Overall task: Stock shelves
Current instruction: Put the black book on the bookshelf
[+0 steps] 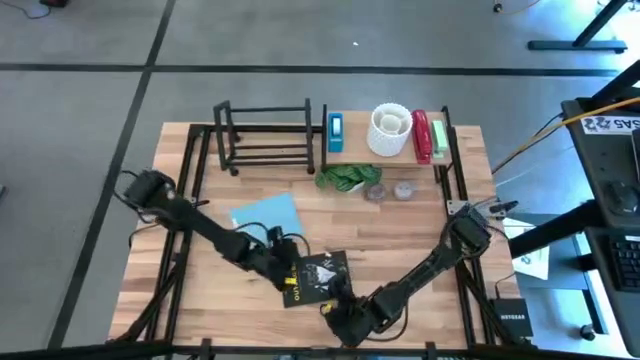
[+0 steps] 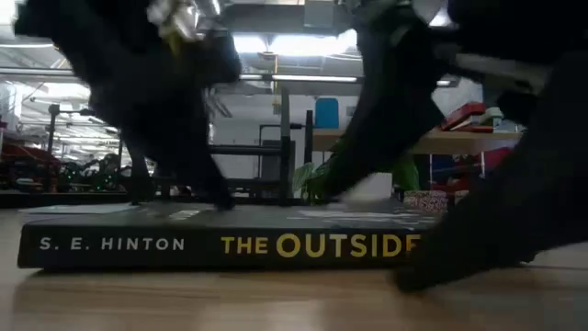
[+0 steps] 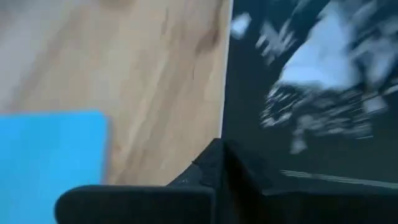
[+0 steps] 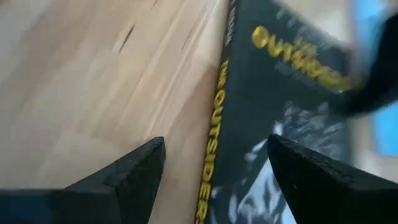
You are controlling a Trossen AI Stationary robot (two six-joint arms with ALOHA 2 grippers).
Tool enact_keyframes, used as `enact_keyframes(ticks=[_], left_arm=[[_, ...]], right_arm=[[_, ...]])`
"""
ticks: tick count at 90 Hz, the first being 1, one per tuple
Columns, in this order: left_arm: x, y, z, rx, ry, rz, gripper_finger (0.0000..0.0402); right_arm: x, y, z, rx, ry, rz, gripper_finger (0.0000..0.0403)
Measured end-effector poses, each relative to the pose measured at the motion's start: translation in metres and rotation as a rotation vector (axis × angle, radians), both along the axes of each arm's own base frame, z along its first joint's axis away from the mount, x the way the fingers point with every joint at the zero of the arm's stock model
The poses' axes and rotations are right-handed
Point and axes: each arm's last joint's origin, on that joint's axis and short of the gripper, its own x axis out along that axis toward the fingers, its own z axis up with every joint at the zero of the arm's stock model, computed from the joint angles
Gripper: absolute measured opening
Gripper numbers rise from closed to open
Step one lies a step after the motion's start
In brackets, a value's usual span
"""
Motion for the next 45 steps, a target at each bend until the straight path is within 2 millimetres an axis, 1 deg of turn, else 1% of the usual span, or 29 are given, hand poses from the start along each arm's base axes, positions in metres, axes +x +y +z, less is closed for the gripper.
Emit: enact_keyframes(ticks=[4, 11, 23, 30, 39, 45], left_arm=[[0.003, -0.003, -0.003, -0.053, 0.003, -0.03, 0.0], [0.005, -0.008, -0.012, -0.1, 0.02, -0.051, 0.0], [0.002, -0.013, -0.015, -0.16, 0.051, -0.069, 0.0], [0.001, -0.017, -0.015, -0.215, 0.075, -0.11, 0.0], [-0.002, -0.021, -0.016, -0.245, 0.1, -0.145, 0.0], [-0.003, -0.021, -0.018, -0.24, 0.12, -0.148, 0.0]], right_arm=[[0.003, 0.003, -0.003, -0.023, -0.014, -0.018, 0.027], [0.01, 0.007, -0.003, -0.06, -0.025, -0.046, 0.027], [0.017, 0.011, -0.004, -0.15, 0.0, -0.102, 0.027], [0.018, 0.01, -0.003, -0.249, 0.003, -0.138, 0.027], [0.026, 0.012, 0.009, -0.233, -0.046, -0.171, 0.0267], [0.028, 0.014, 0.019, -0.193, -0.063, -0.198, 0.0253]])
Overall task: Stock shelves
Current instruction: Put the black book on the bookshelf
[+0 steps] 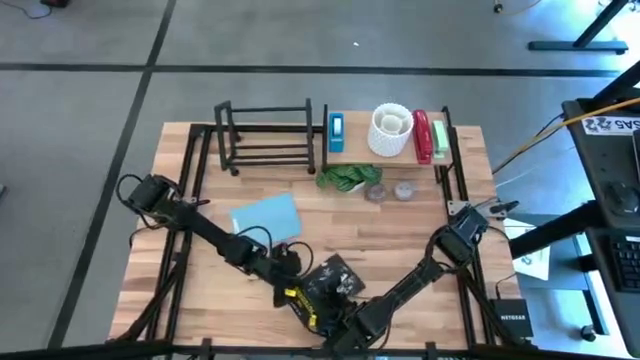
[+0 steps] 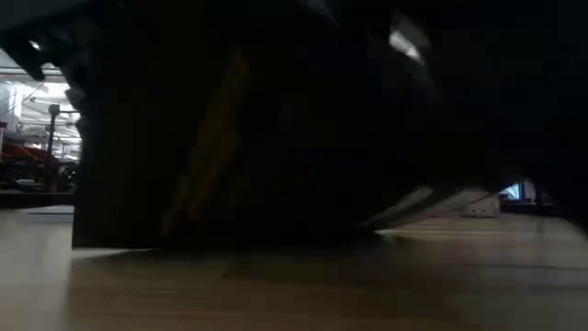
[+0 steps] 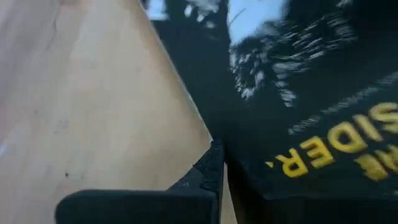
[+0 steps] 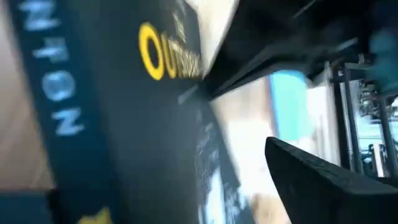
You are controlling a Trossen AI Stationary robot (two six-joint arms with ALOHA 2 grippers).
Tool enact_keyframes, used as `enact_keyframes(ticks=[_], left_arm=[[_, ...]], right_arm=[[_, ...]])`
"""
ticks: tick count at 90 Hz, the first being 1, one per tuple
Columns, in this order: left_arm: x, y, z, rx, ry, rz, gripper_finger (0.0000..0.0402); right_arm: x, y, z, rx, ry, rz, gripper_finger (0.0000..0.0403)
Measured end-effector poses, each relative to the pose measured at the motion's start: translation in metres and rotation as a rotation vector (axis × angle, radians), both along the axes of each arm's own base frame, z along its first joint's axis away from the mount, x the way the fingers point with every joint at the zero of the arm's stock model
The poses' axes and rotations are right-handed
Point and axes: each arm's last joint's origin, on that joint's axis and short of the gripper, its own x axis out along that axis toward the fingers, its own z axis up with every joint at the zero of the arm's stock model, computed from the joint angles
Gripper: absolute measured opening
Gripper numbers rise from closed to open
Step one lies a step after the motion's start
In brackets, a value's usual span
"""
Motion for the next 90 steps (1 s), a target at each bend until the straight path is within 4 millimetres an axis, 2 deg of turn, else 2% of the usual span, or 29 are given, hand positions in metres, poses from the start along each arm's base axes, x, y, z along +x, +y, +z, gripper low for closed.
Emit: enact_keyframes(ticks=[10, 20, 29, 35, 39, 45, 54, 67, 73, 81, 90], left_arm=[[-0.002, -0.002, -0.002, 0.019, 0.001, -0.001, 0.0], [-0.004, -0.005, -0.001, 0.054, -0.019, 0.01, 0.0], [-0.009, -0.005, 0.01, 0.121, -0.054, 0.029, 0.0], [-0.018, -0.002, 0.021, 0.205, -0.055, 0.036, 0.0], [-0.022, -0.002, 0.035, 0.25, -0.09, 0.041, 0.0], [-0.029, -0.001, 0.07, 0.319, -0.169, 0.07, 0.0], [-0.052, -0.001, 0.117, 0.414, -0.257, 0.085, 0.0], [-0.096, 0.0, 0.183, 0.431, -0.456, 0.128, 0.0], [-0.117, 0.004, 0.204, 0.425, -0.534, 0.122, 0.0], [-0.141, 0.013, 0.226, 0.386, -0.617, 0.099, 0.0], [-0.166, 0.027, 0.247, 0.311, -0.708, 0.134, 0.0]], right_arm=[[0.001, 0.001, 0.01, 0.072, 0.021, -0.038, 0.0198], [0.0, 0.0, 0.019, 0.177, 0.063, -0.11, 0.0116], [-0.001, -0.003, 0.026, 0.28, 0.117, -0.192, 0.0039], [-0.003, -0.003, 0.028, 0.307, 0.128, -0.23, 0.0032], [-0.003, -0.003, 0.03, 0.33, 0.113, -0.259, 0.0032], [-0.002, -0.007, 0.036, 0.346, 0.097, -0.303, 0.0034], [0.008, -0.014, 0.057, 0.363, 0.03, -0.336, 0.0036], [0.04, -0.043, 0.109, 0.355, -0.18, -0.386, 0.0036], [0.055, -0.064, 0.136, 0.364, -0.289, -0.42, 0.0036], [0.073, -0.101, 0.16, 0.368, -0.403, -0.458, 0.0036], [0.099, -0.151, 0.17, 0.429, -0.479, -0.482, 0.0039]])
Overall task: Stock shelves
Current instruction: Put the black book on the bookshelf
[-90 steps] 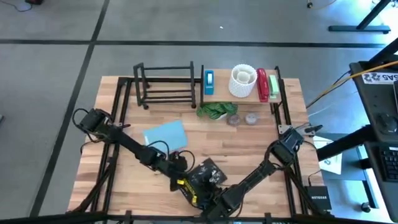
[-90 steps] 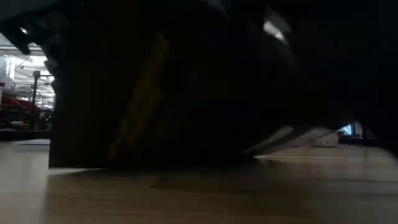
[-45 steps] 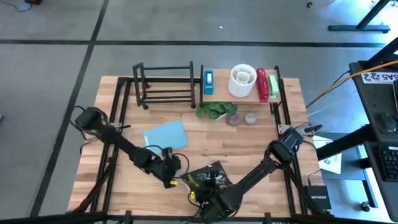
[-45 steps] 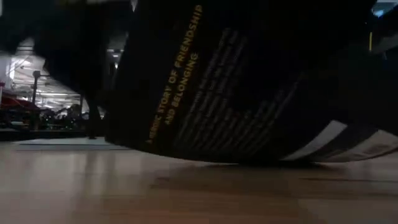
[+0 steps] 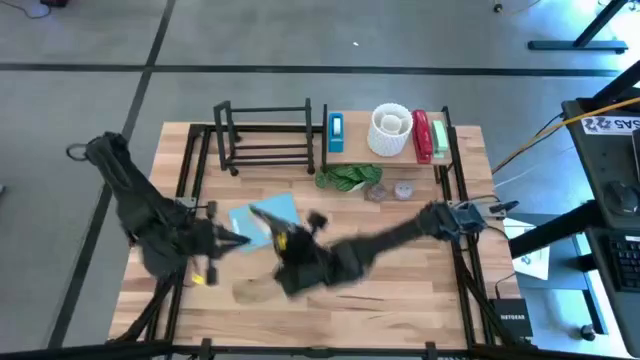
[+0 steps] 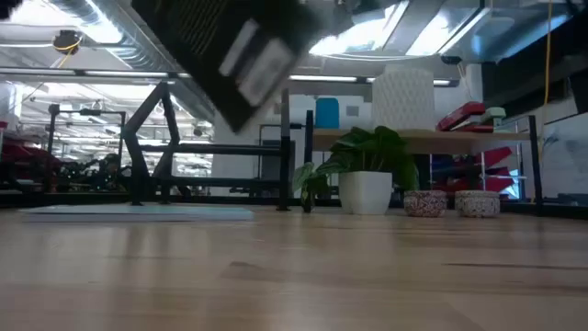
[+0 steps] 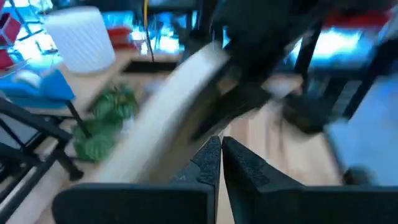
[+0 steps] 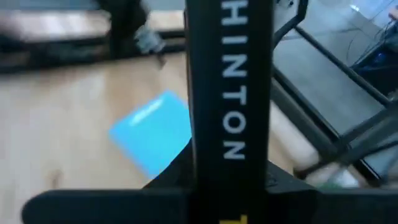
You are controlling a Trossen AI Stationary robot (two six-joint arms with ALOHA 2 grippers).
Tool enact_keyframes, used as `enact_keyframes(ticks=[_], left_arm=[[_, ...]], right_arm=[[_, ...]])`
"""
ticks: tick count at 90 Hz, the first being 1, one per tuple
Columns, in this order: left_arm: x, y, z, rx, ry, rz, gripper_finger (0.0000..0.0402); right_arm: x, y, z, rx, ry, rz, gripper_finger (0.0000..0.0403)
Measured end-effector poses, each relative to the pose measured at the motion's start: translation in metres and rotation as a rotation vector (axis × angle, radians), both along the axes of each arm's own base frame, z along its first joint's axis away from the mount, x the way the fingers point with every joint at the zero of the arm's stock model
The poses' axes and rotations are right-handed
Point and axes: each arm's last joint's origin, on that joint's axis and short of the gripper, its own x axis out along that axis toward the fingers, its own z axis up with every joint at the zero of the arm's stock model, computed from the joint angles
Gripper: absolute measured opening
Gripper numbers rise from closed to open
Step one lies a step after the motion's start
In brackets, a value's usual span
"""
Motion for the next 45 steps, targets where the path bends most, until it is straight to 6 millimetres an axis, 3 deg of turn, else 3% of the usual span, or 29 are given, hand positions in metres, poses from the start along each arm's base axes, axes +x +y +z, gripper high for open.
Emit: enact_keyframes(ticks=[17, 31, 45], left_arm=[[-0.023, 0.016, 0.016, -0.006, -0.076, 0.01, 0.0], [-0.025, 0.02, 0.015, 0.039, -0.075, 0.038, 0.0], [-0.026, 0.022, 0.011, 0.068, -0.06, 0.077, 0.0]], right_arm=[[0.041, -0.092, 0.022, 0.074, -0.264, 0.002, 0.0038], [0.048, -0.161, 0.035, 0.095, -0.449, -0.158, 0.0036], [0.05, -0.222, 0.031, 0.134, -0.603, -0.312, 0.0041]])
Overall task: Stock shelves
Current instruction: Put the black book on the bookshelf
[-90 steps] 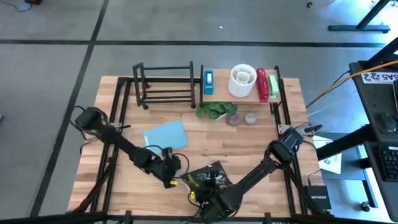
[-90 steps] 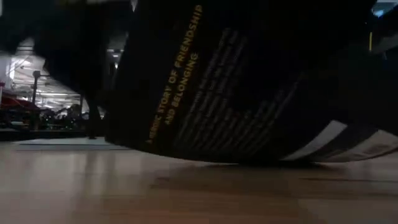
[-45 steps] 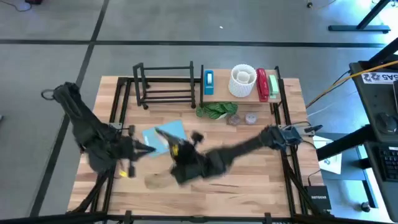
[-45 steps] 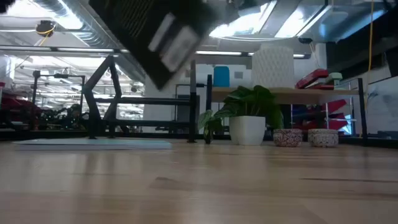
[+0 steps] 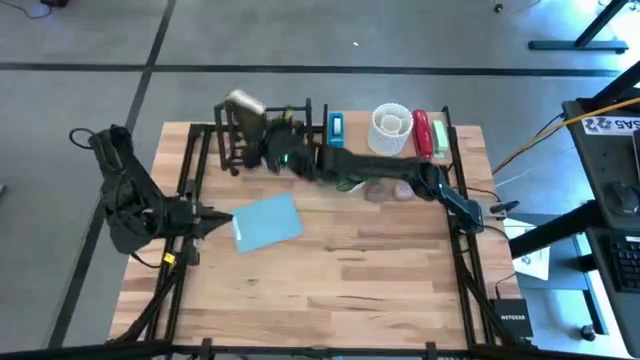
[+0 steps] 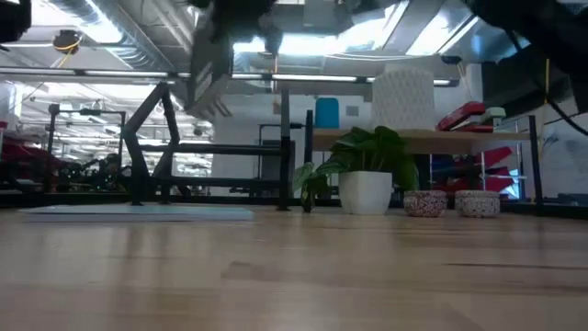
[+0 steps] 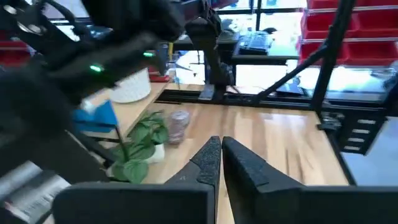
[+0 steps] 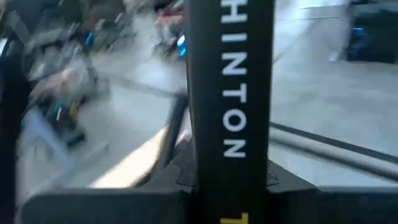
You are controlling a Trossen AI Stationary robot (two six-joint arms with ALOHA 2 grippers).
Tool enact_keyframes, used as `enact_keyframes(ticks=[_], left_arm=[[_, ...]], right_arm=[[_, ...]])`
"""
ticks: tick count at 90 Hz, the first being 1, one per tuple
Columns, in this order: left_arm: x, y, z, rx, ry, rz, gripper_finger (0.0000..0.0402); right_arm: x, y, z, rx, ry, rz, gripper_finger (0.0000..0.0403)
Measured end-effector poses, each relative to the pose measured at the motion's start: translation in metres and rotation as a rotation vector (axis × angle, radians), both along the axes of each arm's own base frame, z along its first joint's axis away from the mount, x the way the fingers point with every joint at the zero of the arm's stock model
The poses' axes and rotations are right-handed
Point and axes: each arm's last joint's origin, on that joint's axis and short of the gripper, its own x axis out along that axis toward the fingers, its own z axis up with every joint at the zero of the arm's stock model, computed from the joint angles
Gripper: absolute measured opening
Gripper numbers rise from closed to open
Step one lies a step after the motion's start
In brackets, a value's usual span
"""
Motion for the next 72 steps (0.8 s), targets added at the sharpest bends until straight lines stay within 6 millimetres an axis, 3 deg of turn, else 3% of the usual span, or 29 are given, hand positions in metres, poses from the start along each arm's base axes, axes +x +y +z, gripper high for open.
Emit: enact_keyframes(ticks=[12, 27, 54, 72], left_arm=[[0.0, 0.001, -0.001, -0.012, -0.002, 0.02, 0.0], [-0.001, 0.002, -0.001, -0.028, -0.017, 0.043, 0.0], [0.0, 0.001, -0.001, -0.053, -0.035, 0.066, 0.0], [0.0, 0.002, -0.002, -0.041, -0.027, 0.068, 0.0]], right_arm=[[0.009, -0.036, -0.022, 0.044, -0.093, -0.034, 0.0038], [0.019, -0.056, -0.053, 0.101, -0.147, -0.078, 0.0039], [0.029, -0.063, -0.078, 0.12, -0.22, -0.106, 0.004], [0.031, -0.061, -0.077, 0.098, -0.217, -0.078, 0.0041]])
